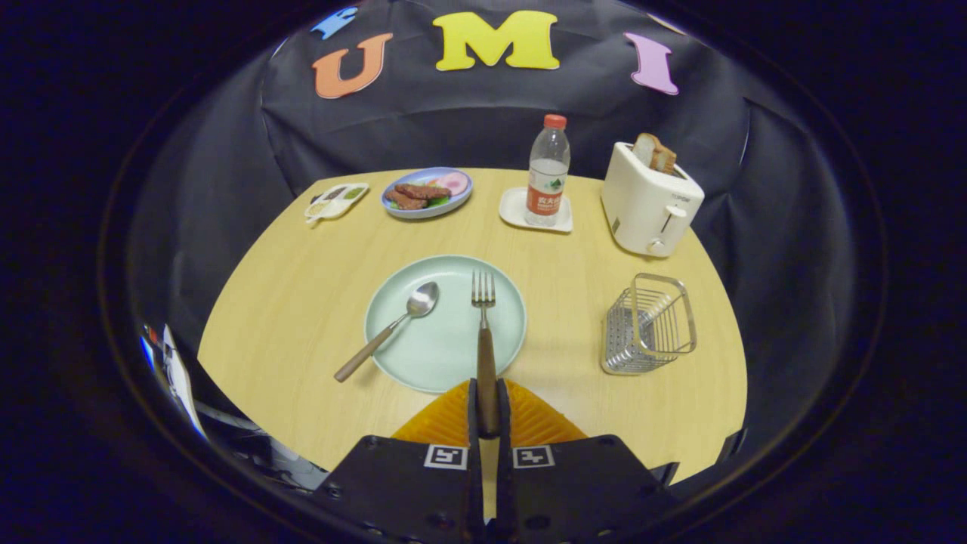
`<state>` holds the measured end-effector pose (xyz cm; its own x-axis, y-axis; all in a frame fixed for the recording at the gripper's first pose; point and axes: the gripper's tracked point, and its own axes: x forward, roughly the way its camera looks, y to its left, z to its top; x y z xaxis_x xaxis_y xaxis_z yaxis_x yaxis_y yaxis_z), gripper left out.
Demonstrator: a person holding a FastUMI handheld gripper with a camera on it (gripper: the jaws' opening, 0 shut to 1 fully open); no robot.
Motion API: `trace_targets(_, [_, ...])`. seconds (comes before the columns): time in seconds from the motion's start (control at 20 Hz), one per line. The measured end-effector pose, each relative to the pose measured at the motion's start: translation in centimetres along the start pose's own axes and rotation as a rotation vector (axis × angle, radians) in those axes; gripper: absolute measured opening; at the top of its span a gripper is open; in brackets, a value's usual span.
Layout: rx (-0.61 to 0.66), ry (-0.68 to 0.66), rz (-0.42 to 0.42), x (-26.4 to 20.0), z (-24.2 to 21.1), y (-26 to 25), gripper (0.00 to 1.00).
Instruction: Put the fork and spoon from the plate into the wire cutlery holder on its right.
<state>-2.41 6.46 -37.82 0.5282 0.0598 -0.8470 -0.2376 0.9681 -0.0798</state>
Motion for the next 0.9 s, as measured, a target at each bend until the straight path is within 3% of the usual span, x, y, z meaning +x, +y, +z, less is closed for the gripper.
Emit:
trace_targets(0.45, [0.099, -0.07, -0.106, -4.9, 0.8, -8.8, 0.07])
trace_targets(0.7, [0.162, -0.046, -0.158, -6.0, -0.6, -12.7, 0.07])
trace_targets(0.9, [0.169, 0.042, -0.149, -5.8, -1.8, -13.4, 0.07])
